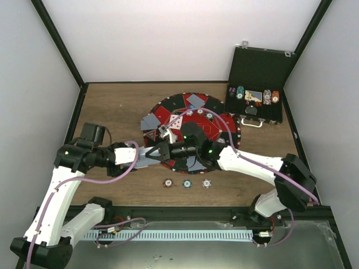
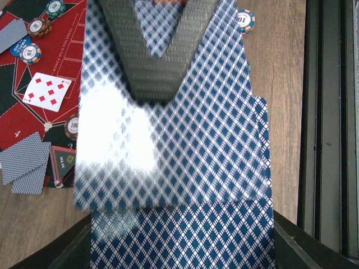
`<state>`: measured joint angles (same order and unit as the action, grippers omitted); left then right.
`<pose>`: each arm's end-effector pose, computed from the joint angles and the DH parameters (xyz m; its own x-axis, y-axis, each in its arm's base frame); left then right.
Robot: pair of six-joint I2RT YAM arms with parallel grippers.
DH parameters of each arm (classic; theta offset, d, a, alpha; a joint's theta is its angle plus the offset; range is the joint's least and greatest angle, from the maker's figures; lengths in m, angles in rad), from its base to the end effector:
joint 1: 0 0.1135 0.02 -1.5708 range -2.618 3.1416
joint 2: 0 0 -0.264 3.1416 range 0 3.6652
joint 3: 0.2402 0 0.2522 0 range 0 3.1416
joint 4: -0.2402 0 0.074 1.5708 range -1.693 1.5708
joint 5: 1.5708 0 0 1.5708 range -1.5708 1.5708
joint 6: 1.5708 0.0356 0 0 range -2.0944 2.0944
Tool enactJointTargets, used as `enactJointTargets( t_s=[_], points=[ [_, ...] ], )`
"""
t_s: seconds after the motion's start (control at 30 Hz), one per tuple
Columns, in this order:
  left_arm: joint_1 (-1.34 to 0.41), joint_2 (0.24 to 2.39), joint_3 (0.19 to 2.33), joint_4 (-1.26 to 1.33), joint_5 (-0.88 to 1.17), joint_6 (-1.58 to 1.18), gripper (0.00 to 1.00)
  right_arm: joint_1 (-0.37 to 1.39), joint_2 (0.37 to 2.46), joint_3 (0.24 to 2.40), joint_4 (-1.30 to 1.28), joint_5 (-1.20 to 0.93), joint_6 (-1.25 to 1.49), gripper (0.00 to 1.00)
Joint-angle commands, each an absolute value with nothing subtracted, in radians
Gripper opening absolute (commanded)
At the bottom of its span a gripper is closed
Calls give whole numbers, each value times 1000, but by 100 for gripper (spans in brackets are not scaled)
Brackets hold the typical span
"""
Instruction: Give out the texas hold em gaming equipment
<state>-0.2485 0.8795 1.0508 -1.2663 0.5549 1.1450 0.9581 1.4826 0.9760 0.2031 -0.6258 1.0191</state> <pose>0.1220 -0.0503 0.3251 0.0475 0.7865 -0.6157 0.9677 0.1166 0.2237 0.1774 0.2887 0.2793 -0.9285 -0.1206 -0.3511 -0.3696 0.2128 0.9045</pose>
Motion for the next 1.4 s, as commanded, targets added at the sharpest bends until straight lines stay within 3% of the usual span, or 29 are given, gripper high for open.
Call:
enactJointTargets(
  t_s=[0.0, 0.1, 0.33, 0.47, 0.63, 0.77, 1.07, 1.37],
  points=[
    [-247, 865, 1077, -1269, 611, 1158, 4, 934, 1416, 948, 147, -580, 1023, 12],
    [-247, 866, 1077, -1267, 612, 1157, 4, 922, 1376, 933, 132, -575, 1027, 2],
    [-247, 864, 1081, -1269, 606, 1158, 4, 840, 1274, 940, -9, -573, 956, 1],
    [-247, 865, 1081, -1271, 607, 1160, 4, 734, 1268, 1037, -238, -526, 789, 1],
    [-247, 868, 1081, -1269, 609, 1158, 4, 698, 1468, 1312, -573, -173, 455, 1],
    [-247, 870, 1083, -1268, 607, 1154, 4, 698, 1693, 1519, -689, 164, 237, 1],
    [-247, 880, 1077, -1260, 594, 1146, 4, 727, 2023, 1626, -434, 720, -224, 1],
    [-247, 896, 1069, -1243, 586, 1141, 4, 738, 2181, 1609, -154, 712, -434, 1]
  ],
)
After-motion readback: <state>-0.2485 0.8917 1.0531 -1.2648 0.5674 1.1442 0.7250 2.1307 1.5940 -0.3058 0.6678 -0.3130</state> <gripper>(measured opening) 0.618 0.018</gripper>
